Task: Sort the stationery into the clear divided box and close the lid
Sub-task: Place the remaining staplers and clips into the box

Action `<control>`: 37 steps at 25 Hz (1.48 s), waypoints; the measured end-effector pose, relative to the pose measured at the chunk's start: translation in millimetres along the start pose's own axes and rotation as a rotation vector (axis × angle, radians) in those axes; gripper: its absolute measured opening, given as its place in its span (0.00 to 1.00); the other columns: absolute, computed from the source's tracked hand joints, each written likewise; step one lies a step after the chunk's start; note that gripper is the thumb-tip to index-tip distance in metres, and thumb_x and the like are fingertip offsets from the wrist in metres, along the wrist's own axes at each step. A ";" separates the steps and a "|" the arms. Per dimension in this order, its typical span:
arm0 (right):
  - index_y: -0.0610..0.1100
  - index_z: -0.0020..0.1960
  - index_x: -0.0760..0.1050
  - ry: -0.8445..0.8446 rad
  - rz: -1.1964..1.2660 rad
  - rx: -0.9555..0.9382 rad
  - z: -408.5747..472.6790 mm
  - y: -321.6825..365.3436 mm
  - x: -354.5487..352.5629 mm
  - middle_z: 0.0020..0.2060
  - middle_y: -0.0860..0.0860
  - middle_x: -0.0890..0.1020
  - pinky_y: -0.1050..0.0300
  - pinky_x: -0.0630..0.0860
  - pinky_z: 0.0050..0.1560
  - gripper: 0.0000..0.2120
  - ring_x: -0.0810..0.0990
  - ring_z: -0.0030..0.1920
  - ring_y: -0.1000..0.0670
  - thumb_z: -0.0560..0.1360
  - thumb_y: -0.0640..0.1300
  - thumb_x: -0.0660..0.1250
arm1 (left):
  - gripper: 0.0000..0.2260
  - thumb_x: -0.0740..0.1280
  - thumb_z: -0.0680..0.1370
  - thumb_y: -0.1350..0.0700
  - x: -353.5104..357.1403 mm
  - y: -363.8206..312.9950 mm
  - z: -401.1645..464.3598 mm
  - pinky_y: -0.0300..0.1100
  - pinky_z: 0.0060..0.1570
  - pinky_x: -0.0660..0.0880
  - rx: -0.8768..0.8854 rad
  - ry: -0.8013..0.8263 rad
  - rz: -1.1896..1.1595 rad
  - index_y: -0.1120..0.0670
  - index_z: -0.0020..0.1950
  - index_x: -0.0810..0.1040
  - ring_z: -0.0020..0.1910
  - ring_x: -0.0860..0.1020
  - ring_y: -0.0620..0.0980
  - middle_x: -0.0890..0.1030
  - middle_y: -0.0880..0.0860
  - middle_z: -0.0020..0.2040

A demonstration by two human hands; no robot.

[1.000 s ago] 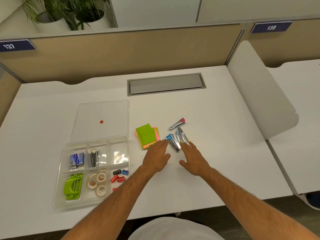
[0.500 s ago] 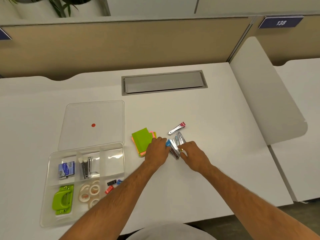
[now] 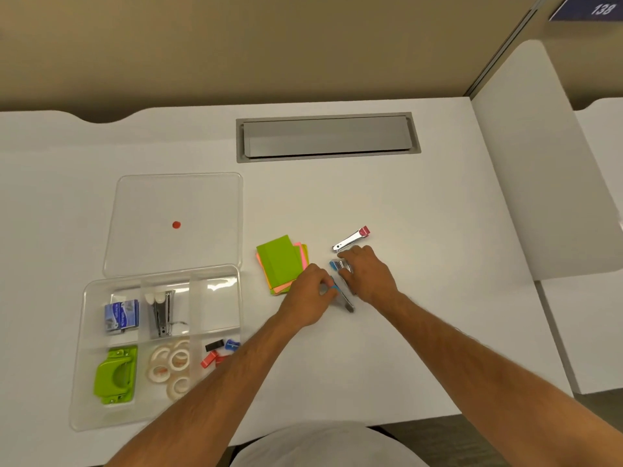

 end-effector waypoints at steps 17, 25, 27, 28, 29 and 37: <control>0.37 0.44 0.74 -0.092 0.253 -0.010 -19.7 32.2 1.5 0.46 0.46 0.69 0.67 0.60 0.34 0.07 0.68 0.41 0.48 0.68 0.32 0.70 | 0.07 0.75 0.71 0.56 -40.6 -9.8 -47.9 0.37 0.49 0.75 0.072 -0.160 -0.016 0.50 0.40 0.78 0.46 0.74 0.41 0.73 0.43 0.44; 0.42 0.44 0.74 -0.146 0.528 -0.108 -58.9 67.8 -15.6 0.44 0.45 0.75 0.52 0.75 0.43 0.11 0.75 0.42 0.46 0.66 0.33 0.72 | 0.05 0.74 0.71 0.59 -49.9 -20.5 -101.5 0.38 0.50 0.73 0.092 -0.250 -0.038 0.53 0.41 0.79 0.50 0.75 0.45 0.75 0.48 0.50; 0.44 0.44 0.73 -0.170 0.570 -0.116 -67.2 77.5 -17.4 0.44 0.48 0.76 0.52 0.76 0.45 0.12 0.76 0.43 0.47 0.65 0.34 0.72 | 0.06 0.74 0.71 0.59 -58.4 -17.0 -116.0 0.37 0.51 0.73 0.086 -0.297 -0.024 0.52 0.40 0.78 0.52 0.75 0.44 0.76 0.48 0.53; 0.45 0.45 0.73 -0.175 0.585 -0.129 -71.2 84.2 -18.3 0.44 0.49 0.76 0.54 0.76 0.45 0.13 0.76 0.44 0.48 0.65 0.33 0.71 | 0.06 0.74 0.71 0.59 -65.4 -13.6 -123.6 0.37 0.51 0.73 0.082 -0.324 -0.017 0.51 0.40 0.78 0.51 0.76 0.44 0.77 0.47 0.52; 0.46 0.46 0.73 -0.176 0.598 -0.135 -74.7 90.1 -18.7 0.45 0.49 0.77 0.57 0.76 0.45 0.14 0.75 0.44 0.49 0.65 0.33 0.71 | 0.06 0.74 0.71 0.59 -72.1 -9.7 -130.0 0.37 0.50 0.74 0.081 -0.346 -0.014 0.51 0.40 0.77 0.50 0.76 0.43 0.77 0.47 0.50; 0.48 0.43 0.74 -0.207 0.689 -0.169 -70.7 156.2 -24.2 0.43 0.53 0.77 0.59 0.74 0.44 0.13 0.75 0.44 0.52 0.65 0.34 0.72 | 0.08 0.71 0.71 0.60 -134.6 25.5 -150.0 0.35 0.45 0.74 0.090 -0.408 0.014 0.46 0.42 0.77 0.45 0.76 0.41 0.78 0.43 0.42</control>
Point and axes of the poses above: each hand's wrist, its own z-axis towards the middle knuckle, its own x-axis out of the palm, y = z × x, the point moved 6 cm from there along z, towards the middle knuckle
